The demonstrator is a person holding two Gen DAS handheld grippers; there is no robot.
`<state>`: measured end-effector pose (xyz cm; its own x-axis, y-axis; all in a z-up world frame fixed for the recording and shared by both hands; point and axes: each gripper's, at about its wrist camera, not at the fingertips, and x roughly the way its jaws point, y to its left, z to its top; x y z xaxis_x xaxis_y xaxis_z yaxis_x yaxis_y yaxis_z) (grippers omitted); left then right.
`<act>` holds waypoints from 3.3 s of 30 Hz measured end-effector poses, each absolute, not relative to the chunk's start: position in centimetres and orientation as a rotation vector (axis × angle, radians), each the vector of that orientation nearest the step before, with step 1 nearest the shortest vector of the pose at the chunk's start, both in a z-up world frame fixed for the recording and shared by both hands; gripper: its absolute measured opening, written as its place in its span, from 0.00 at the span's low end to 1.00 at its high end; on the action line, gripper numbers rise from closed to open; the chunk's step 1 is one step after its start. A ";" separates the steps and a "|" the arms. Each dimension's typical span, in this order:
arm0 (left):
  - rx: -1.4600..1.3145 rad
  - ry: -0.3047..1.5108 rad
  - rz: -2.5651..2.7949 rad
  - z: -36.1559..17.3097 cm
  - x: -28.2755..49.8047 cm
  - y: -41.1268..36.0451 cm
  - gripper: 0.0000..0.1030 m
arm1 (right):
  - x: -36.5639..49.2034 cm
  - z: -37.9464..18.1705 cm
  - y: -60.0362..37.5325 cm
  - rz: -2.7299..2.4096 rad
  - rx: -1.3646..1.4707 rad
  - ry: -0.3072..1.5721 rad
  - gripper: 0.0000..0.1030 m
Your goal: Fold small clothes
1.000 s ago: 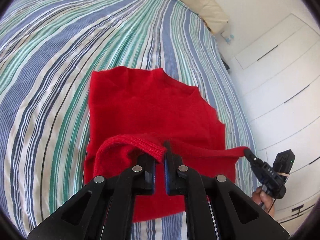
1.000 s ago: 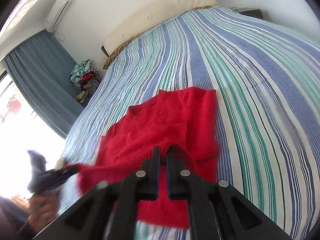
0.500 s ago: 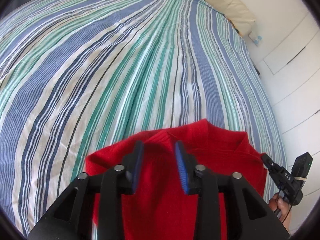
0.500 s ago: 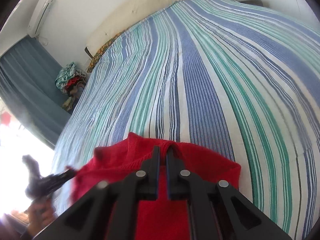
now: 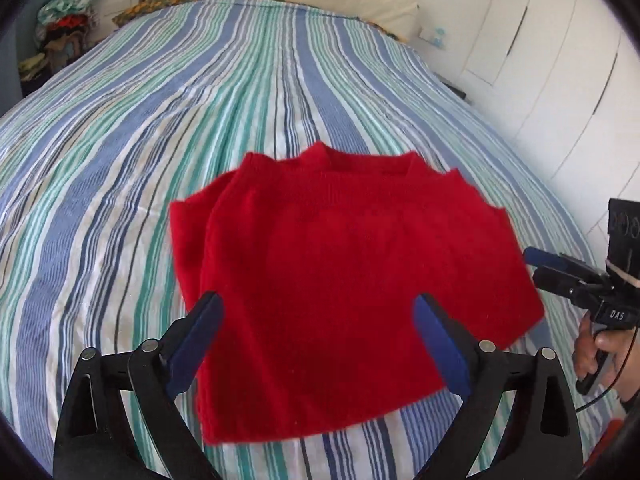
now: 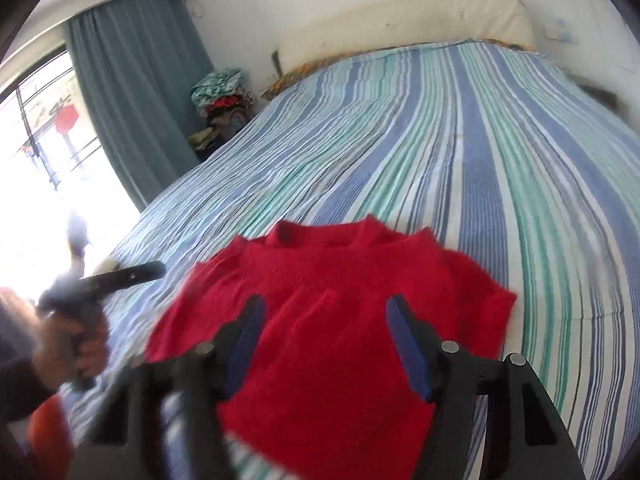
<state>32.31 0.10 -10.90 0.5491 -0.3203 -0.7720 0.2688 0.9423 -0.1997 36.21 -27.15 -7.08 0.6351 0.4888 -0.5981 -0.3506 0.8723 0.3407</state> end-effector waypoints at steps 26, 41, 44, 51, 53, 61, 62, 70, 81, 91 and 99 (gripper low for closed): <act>0.055 1.032 -0.063 -15.3 13.6 -0.9 0.96 | 11.5 -12.7 -21.6 0.125 0.068 0.867 0.64; 0.081 0.977 -0.091 -16.9 12.8 -1.2 0.99 | 11.3 -16.8 -22.1 0.114 0.108 0.871 0.86; 0.086 0.973 -0.089 -16.9 12.9 -1.3 0.99 | 11.2 -16.8 -22.0 0.118 0.106 0.871 0.87; 0.090 0.974 -0.087 -16.9 12.7 -1.3 0.99 | 11.3 -16.9 -21.7 0.115 0.094 0.877 0.89; 0.091 0.974 -0.085 -16.9 12.7 -1.5 0.99 | 11.3 -16.9 -21.7 0.115 0.093 0.878 0.89; 0.091 0.974 -0.085 -16.9 12.7 -1.5 0.99 | 11.3 -16.8 -21.6 0.113 0.093 0.878 0.89; 0.091 0.974 -0.085 -16.9 12.7 -1.5 0.99 | 11.3 -16.9 -21.6 0.112 0.093 0.877 0.89; 0.091 0.974 -0.084 -17.0 12.6 -1.5 0.99 | 11.3 -16.8 -21.6 0.111 0.092 0.877 0.89; 0.091 0.974 -0.084 -17.0 12.6 -1.5 0.99 | 11.3 -16.8 -21.6 0.108 0.090 0.876 0.89; 0.092 0.974 -0.084 -16.9 12.6 -1.5 0.99 | 11.3 -16.8 -21.6 0.106 0.089 0.875 0.89; 0.092 0.973 -0.083 -16.9 12.5 -1.6 0.99 | 11.3 -16.8 -21.6 0.104 0.088 0.874 0.89</act>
<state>12.55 -1.58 -16.95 0.5599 -0.0291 -0.8281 0.1121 0.9929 0.0409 11.27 -21.58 -16.78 0.6370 0.1274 -0.7602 -0.0553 0.9913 0.1197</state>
